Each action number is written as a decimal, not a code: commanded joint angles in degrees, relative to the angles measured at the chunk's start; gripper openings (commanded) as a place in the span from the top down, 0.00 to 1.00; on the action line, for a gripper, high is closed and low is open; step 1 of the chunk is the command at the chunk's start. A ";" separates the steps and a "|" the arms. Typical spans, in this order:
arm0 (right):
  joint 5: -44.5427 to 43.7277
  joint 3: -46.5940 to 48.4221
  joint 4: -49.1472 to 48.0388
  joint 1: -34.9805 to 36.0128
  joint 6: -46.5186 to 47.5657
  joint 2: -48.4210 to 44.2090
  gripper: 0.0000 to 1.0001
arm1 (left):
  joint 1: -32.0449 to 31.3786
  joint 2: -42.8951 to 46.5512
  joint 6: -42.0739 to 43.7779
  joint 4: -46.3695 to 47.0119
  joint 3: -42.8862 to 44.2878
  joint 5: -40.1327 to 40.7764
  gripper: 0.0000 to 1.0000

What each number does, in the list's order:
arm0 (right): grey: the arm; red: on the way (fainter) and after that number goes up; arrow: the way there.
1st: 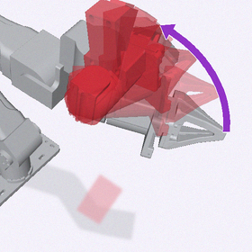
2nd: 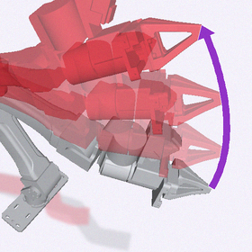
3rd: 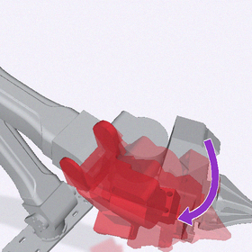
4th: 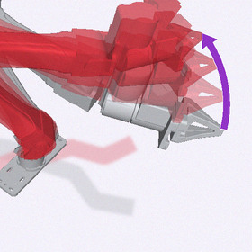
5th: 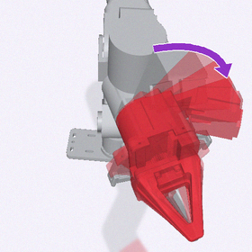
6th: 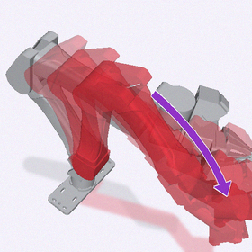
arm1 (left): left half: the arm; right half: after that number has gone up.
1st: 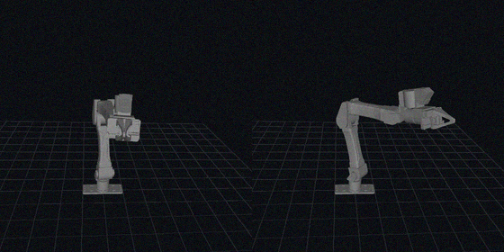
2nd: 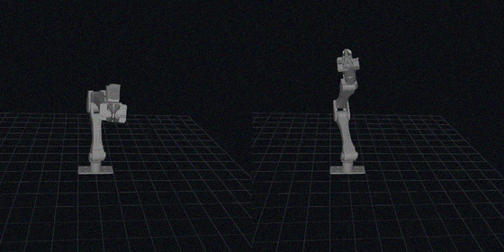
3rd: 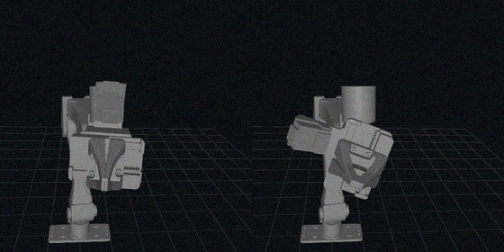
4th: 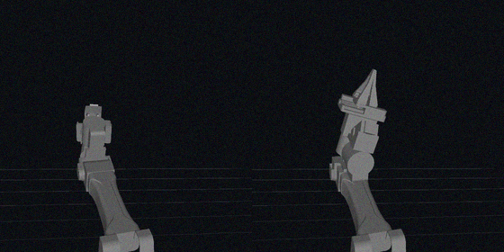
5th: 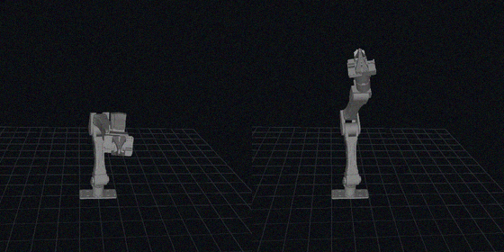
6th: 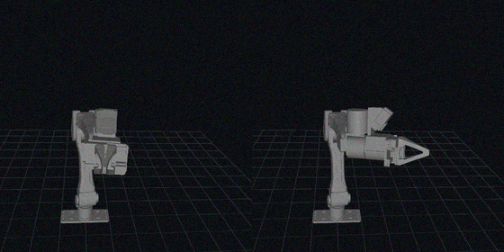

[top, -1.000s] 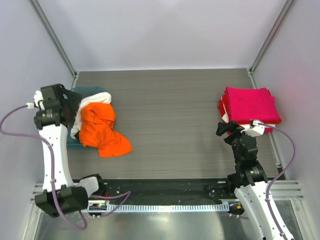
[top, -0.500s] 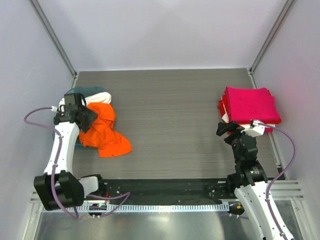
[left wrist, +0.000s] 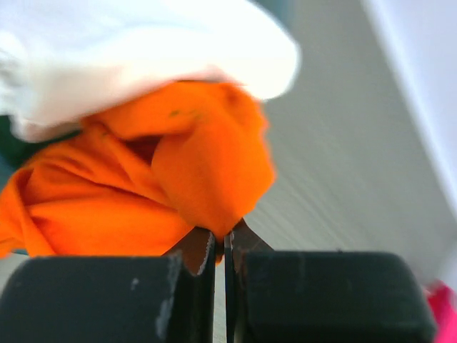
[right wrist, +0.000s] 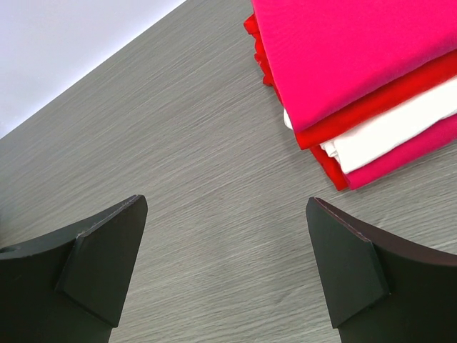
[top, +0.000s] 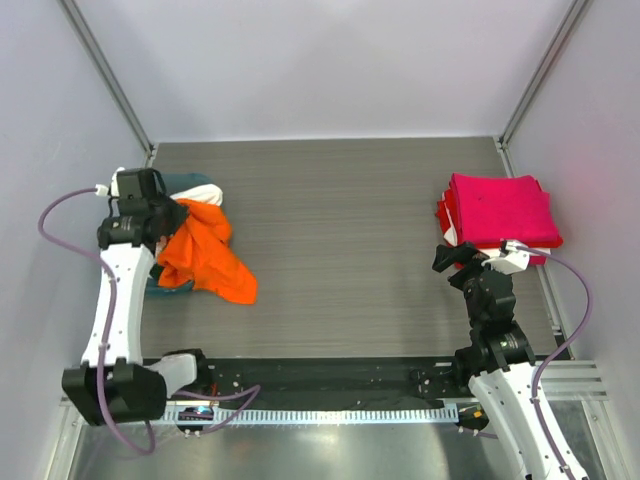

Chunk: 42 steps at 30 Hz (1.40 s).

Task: Fold and stack the t-shirts
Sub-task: Grab the tshirt from the pile, then move the tshirt to the center of the board

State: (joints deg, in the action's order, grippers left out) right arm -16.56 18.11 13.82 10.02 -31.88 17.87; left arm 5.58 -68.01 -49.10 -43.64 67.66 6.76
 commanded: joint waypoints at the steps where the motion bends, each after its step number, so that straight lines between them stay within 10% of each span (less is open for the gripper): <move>1: -1.64 0.96 -1.52 0.09 -0.73 -0.20 0.00 | -0.57 9.19 -3.10 1.27 6.25 -13.68 1.00; 13: -1.72 1.05 -1.43 0.09 -0.64 -0.11 0.00 | -19.99 8.86 -9.87 3.82 21.26 -20.83 1.00; 26: -1.46 1.05 -1.52 0.09 -0.47 0.06 0.00 | -57.33 -0.80 -13.84 19.47 17.15 -2.01 0.99; 28: -1.46 1.05 -1.61 0.17 -0.47 0.15 0.00 | -57.44 -3.26 -12.17 13.80 18.47 0.50 0.77; 32: -1.37 1.05 -1.61 0.09 -0.47 0.15 0.00 | -57.09 -1.70 -11.89 2.61 15.23 18.08 0.01; 42: -1.55 1.05 -1.52 0.09 -0.73 0.24 0.00 | -43.48 8.32 -10.31 -2.78 -10.57 27.35 0.00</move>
State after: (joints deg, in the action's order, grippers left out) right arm -16.86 18.11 13.82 10.02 -31.90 17.89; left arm -40.71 -62.70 -59.77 -45.08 63.86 29.39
